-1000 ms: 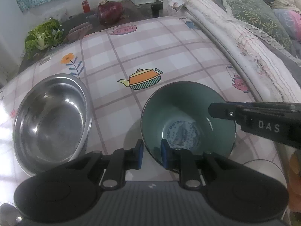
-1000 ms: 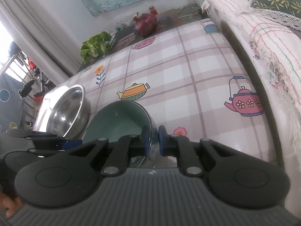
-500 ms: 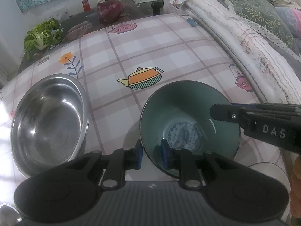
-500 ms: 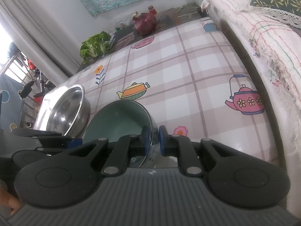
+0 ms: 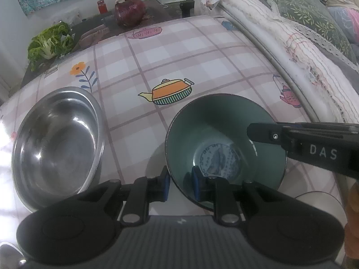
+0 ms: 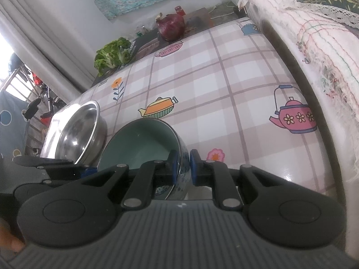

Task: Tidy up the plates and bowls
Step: 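Lift the teal bowl with both grippers and carry it over the steel bowl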

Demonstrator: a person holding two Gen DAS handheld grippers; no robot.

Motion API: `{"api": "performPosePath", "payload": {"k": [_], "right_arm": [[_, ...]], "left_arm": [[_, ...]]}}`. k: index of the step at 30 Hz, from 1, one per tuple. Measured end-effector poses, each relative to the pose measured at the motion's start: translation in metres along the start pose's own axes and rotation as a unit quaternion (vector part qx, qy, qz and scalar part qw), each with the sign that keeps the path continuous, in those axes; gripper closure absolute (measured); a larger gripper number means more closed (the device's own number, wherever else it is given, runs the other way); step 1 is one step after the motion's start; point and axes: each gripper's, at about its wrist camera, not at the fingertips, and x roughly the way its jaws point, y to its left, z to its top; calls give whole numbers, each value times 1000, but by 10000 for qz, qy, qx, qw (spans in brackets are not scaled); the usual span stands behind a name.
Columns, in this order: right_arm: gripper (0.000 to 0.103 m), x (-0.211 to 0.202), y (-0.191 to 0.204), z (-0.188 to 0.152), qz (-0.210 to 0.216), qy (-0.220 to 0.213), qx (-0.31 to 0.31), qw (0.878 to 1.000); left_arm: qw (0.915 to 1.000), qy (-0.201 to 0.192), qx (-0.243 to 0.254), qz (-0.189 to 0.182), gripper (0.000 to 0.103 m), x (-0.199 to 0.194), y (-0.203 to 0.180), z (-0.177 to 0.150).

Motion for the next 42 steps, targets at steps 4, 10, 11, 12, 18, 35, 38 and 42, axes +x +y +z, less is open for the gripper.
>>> {"api": "performPosePath", "payload": {"k": [4, 10, 11, 12, 18, 35, 38, 42], "right_arm": [[90, 2, -2, 0, 36, 22, 83, 10000], [88, 8, -2, -1, 32, 56, 135, 9999], [88, 8, -1, -1, 21, 52, 119, 9999], [88, 8, -1, -1, 10, 46, 107, 9999], [88, 6, 1, -2, -23, 3, 74, 10000], [88, -2, 3, 3, -51, -105, 55, 9999], [88, -3, 3, 4, -48, -108, 58, 9999], [88, -4, 4, 5, -43, -126, 56, 9999]], "left_arm": [[10000, 12, 5, -4, 82, 3, -1, -2], [10000, -1, 3, -1, 82, 3, -1, -2], [10000, -2, 6, 3, 82, 3, -1, -2], [10000, -5, 10, 7, 82, 3, -2, -2], [10000, -20, 7, 8, 82, 0, -1, -2], [10000, -66, -23, -49, 82, -9, -2, -4], [9999, -73, -46, -69, 82, -11, -1, -4], [9999, -91, -63, -85, 82, -13, 0, -5]]}}
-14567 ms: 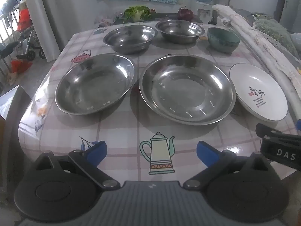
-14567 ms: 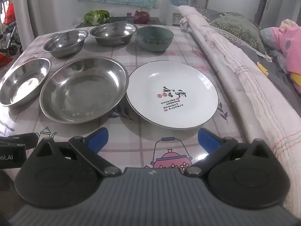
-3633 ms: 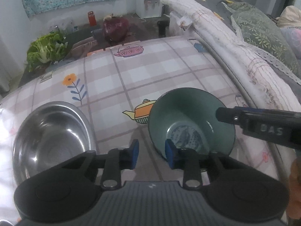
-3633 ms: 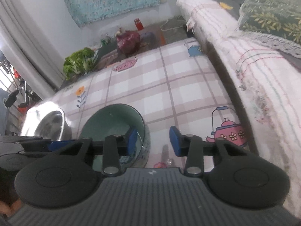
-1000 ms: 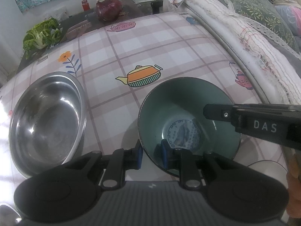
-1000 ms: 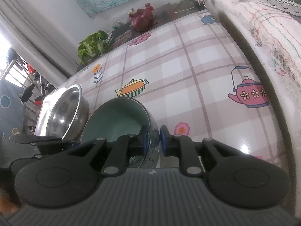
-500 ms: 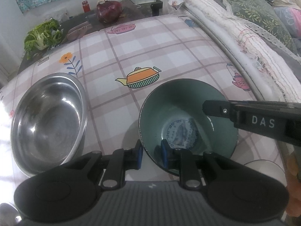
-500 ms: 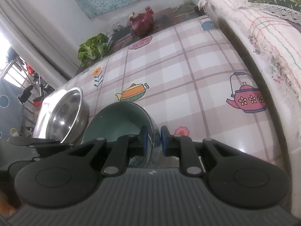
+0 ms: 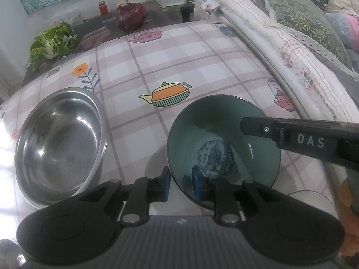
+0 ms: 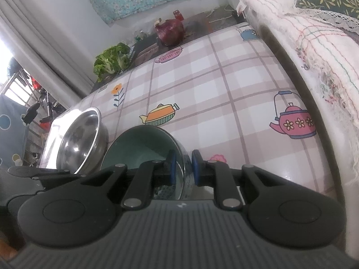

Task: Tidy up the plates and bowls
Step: 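Lift the teal bowl with both grippers and carry it over the steel bowl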

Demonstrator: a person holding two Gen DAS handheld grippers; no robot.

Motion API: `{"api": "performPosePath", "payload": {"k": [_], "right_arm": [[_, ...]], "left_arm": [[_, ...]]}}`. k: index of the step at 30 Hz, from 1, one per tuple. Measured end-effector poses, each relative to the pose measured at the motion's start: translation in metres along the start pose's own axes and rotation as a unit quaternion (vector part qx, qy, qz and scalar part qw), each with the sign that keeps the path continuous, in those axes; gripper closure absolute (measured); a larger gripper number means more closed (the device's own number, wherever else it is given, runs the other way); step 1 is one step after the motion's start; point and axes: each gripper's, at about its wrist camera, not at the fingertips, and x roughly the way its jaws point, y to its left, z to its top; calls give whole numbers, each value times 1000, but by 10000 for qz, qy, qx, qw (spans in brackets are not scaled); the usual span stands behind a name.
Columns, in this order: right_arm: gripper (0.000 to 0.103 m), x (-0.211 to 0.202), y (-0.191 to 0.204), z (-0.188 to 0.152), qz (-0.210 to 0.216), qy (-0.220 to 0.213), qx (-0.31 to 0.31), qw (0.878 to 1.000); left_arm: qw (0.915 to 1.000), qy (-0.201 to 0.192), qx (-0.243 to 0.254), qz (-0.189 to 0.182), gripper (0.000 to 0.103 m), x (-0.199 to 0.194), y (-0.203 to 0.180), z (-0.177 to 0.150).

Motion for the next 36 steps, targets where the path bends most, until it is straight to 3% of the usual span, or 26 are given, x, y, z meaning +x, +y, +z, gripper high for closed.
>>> {"api": "performPosePath", "payload": {"k": [18, 36], "right_arm": [[88, 6, -3, 2, -58, -25, -40, 10000], [87, 17, -6, -7, -58, 202, 28, 9998]], "left_arm": [[9999, -72, 71, -77, 83, 0, 1, 0], [9994, 304, 11, -139, 75, 19, -5, 4]]}}
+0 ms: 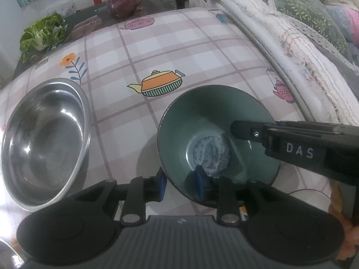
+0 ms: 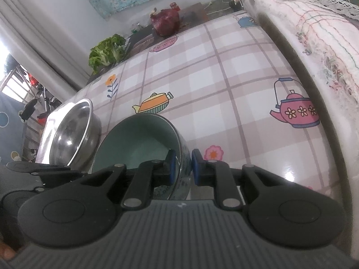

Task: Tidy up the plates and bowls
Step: 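Lift the teal bowl with both grippers and carry it over the steel bowl, then lower the teal bowl into the steel bowl and open both grippers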

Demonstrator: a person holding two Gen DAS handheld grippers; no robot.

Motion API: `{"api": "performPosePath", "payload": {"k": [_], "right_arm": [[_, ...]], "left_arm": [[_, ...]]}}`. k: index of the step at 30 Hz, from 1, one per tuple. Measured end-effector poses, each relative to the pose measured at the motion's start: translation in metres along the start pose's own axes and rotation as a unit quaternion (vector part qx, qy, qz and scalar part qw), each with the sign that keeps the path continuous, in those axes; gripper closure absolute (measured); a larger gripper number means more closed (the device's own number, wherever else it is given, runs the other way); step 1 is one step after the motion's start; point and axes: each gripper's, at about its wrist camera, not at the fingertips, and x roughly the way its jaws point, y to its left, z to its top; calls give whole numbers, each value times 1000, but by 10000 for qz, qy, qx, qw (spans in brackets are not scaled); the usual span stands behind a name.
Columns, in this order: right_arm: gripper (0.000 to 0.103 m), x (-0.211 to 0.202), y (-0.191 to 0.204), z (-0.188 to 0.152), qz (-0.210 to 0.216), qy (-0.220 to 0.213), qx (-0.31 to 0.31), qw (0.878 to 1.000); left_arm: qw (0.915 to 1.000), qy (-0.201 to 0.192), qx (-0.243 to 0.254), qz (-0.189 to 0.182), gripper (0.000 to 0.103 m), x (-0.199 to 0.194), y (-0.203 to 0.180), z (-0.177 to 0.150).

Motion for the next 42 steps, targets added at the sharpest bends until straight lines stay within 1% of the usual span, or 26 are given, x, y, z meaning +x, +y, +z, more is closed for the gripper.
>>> {"api": "performPosePath", "payload": {"k": [9, 16, 28, 35, 42], "right_arm": [[87, 0, 2, -1, -19, -31, -15, 10000], [87, -3, 5, -2, -31, -59, -64, 10000], [87, -32, 21, 13, -101, -297, -233, 9992], [87, -43, 55, 25, -47, -416, -524, 9977], [87, -33, 110, 40, 204, -373, -883, 9952]], "left_arm": [[10000, -24, -61, -46, 75, -2, 2, -3], [9998, -164, -48, -51, 75, -12, 1, -5], [9985, -487, -110, -212, 75, -43, 4, -6], [9963, -752, -363, -224, 75, -72, 29, -8], [9907, -1096, -803, -15, 75, -104, 78, -16]]}}
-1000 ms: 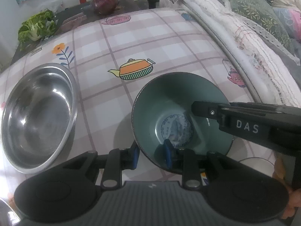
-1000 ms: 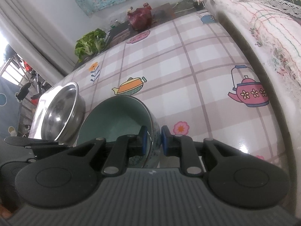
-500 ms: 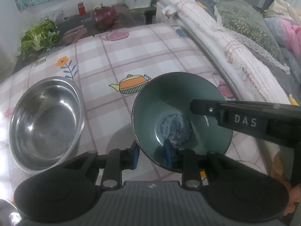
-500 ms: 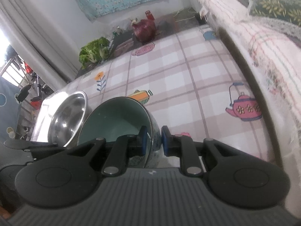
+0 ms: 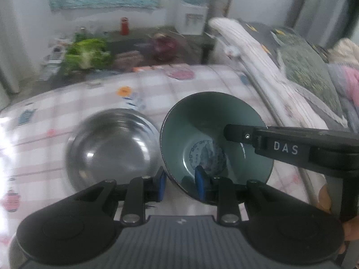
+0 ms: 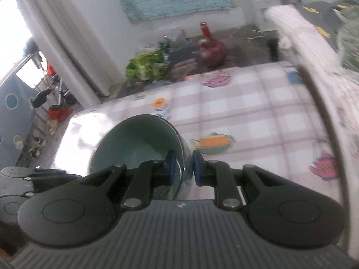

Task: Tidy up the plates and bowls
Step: 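Lower the teal bowl into the steel bowl and open both grippers, then raise both grippers and move them to a large shallow steel bowl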

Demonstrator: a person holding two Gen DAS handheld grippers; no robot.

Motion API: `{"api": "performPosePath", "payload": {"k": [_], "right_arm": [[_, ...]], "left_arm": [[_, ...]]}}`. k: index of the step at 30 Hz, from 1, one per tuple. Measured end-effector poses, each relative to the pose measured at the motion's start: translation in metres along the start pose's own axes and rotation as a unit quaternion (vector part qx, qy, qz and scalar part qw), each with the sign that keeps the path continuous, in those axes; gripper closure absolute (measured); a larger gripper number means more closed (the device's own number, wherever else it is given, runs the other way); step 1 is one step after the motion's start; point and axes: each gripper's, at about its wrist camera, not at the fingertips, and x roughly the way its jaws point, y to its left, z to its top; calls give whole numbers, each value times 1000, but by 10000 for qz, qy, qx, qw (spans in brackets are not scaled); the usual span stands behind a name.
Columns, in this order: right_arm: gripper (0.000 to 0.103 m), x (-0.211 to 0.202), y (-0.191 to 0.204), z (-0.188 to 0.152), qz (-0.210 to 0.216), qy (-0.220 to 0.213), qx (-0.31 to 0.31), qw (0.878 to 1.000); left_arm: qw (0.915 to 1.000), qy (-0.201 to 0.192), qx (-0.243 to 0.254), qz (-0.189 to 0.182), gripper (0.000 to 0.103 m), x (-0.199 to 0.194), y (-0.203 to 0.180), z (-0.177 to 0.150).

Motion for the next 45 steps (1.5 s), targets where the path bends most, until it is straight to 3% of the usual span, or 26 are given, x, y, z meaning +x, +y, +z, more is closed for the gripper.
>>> {"api": "performPosePath", "payload": {"k": [9, 14, 23, 27, 29, 30, 31, 34, 40, 45], "right_arm": [[87, 55, 62, 13, 378, 406, -276, 9981], [87, 92, 79, 7, 263, 694, -374, 9965], [86, 132, 87, 1, 118, 820, -439, 9956], [76, 138, 84, 0, 136, 816, -363, 9959], [69, 138, 84, 0, 216, 817, -285, 9960], [60, 138, 84, 1, 247, 786, -266, 9962], [52, 135, 85, 2, 271, 718, -262, 9967], [39, 123, 90, 7, 377, 449, -258, 9979], [34, 83, 92, 14, 529, 78, -62, 9986], [34, 31, 84, -9, 610, -31, 151, 9980]], "left_arm": [[9976, 36, -572, 398, 75, 7, 71, 0], [9962, 225, -725, 438, 75, 29, 97, -5], [9953, 315, -824, 412, 75, 48, 119, -16], [9965, 97, -712, 417, 64, 38, 121, -19], [9966, 29, -692, 457, 52, 32, 121, -20], [9964, -29, -676, 502, 49, 28, 121, -21], [9964, -93, -644, 543, 49, 23, 120, -22], [9959, -214, -599, 640, 43, 9, 120, -25], [9948, -448, -681, 607, 33, -32, 121, -44], [9940, -718, -666, 485, 22, -71, 120, -77]]}}
